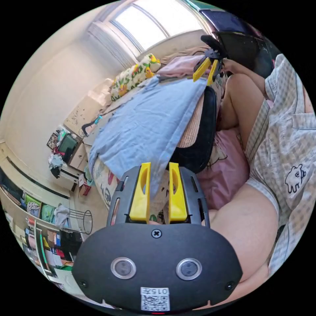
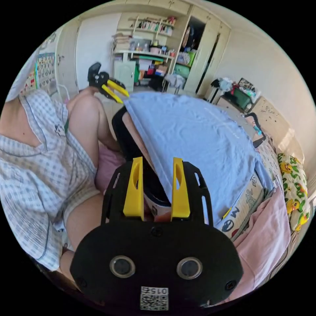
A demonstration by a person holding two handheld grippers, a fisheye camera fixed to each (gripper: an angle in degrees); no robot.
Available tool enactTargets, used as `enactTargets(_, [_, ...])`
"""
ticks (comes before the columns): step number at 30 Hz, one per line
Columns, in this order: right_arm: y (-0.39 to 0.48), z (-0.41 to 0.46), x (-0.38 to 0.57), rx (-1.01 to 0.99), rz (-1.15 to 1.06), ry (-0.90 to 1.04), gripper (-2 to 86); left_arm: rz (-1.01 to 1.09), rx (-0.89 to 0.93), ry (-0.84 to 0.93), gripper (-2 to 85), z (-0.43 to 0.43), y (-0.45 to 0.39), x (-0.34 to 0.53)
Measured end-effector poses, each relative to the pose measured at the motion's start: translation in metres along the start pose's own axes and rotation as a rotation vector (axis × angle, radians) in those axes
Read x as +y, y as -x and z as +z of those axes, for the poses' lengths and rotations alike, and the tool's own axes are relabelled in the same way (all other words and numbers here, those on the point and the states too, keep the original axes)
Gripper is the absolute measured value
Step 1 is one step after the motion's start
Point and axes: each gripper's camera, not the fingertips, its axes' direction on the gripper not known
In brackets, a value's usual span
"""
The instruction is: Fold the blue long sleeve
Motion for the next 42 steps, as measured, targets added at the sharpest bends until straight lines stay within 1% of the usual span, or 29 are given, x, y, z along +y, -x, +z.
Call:
enactTargets(3, [0.012,0.012,0.029,0.117,0.040,-0.004,15.1,-0.026,-0.027,0.019,8.3,-0.007,-0.002,0.001])
enactTargets(5, [0.013,0.011,0.049,0.204,0.096,-0.025,14.2,-0.031,-0.087,0.031,8.4,-0.012,-0.009,0.005])
enactTargets(8, [0.023,0.019,0.078,0.311,0.118,-0.032,12.2,0.036,-0.143,0.058,8.6,-0.005,-0.030,0.001])
enactTargets(10, [0.032,0.051,0.085,0.394,0.106,0.059,11.8,0.084,-0.203,0.108,8.6,0.006,-0.042,-0.005])
enactTargets(11, [0.033,0.062,0.085,0.422,0.098,0.102,11.8,0.105,-0.227,0.115,8.6,0.011,-0.047,-0.007])
enactTargets(12, [0.035,0.085,0.083,0.491,0.075,0.171,11.6,0.108,-0.236,0.112,8.4,0.012,-0.048,-0.008])
enactTargets(13, [0.036,0.094,0.080,0.550,0.063,0.165,11.1,0.109,-0.232,0.114,8.2,0.015,-0.048,-0.009])
enactTargets(16, [0.029,0.091,0.071,0.556,0.055,0.179,8.8,0.080,-0.206,0.112,6.9,0.018,-0.043,-0.004])
enactTargets(18, [0.024,0.084,0.069,0.538,0.056,0.178,6.9,0.054,-0.222,0.103,4.6,0.016,-0.039,0.004])
enactTargets(20, [0.017,0.064,0.069,0.550,0.091,0.147,4.4,-0.011,-0.218,0.057,2.6,0.002,-0.028,0.022])
enactTargets(22, [0.010,0.024,0.068,0.472,0.122,0.089,2.5,-0.045,-0.190,0.007,1.9,-0.011,-0.024,0.039])
enactTargets(23, [0.009,0.015,0.067,0.470,0.126,0.077,2.1,-0.062,-0.172,-0.006,1.6,-0.016,-0.024,0.051])
enactTargets(25, [0.008,-0.003,0.061,0.436,0.098,0.099,1.0,-0.059,-0.178,-0.003,1.3,-0.013,-0.031,0.067])
enactTargets(28, [-0.008,0.005,0.051,0.346,0.103,0.147,0.7,-0.058,-0.146,0.037,1.2,0.024,-0.036,0.093])
enactTargets(30, [-0.026,0.011,0.046,0.296,0.142,0.142,1.0,-0.066,-0.103,0.047,1.2,0.053,-0.032,0.109])
enactTargets(32, [-0.050,0.004,0.042,0.212,0.215,0.101,1.8,-0.107,-0.045,0.045,1.5,0.087,-0.021,0.131])
enactTargets(33, [-0.065,-0.009,0.040,0.139,0.268,0.063,2.7,-0.124,-0.017,0.046,1.6,0.093,-0.017,0.137])
enactTargets(35, [-0.088,-0.043,0.041,0.031,0.342,-0.023,4.9,-0.193,0.138,0.009,2.4,0.105,0.007,0.170])
enactTargets(36, [-0.104,-0.072,0.043,-0.023,0.394,-0.101,6.2,-0.219,0.184,-0.024,2.7,0.104,0.017,0.182])
enactTargets(37, [-0.122,-0.101,0.043,-0.033,0.463,-0.175,7.1,-0.290,0.267,-0.110,3.4,0.101,0.041,0.206])
enactTargets(38, [-0.133,-0.114,0.042,-0.029,0.504,-0.208,7.3,-0.379,0.327,-0.207,4.2,0.101,0.071,0.230])
enactTargets(39, [-0.157,-0.136,0.036,-0.030,0.576,-0.256,7.6,-0.435,0.348,-0.255,4.7,0.102,0.088,0.241])
enactTargets(41, [-0.199,-0.157,0.018,-0.056,0.658,-0.317,7.9,-0.769,0.429,-0.388,6.3,0.133,0.163,0.281])
enactTargets(42, [-0.229,-0.163,0.000,-0.083,0.693,-0.348,8.2,-0.844,0.456,-0.414,6.6,0.146,0.180,0.289])
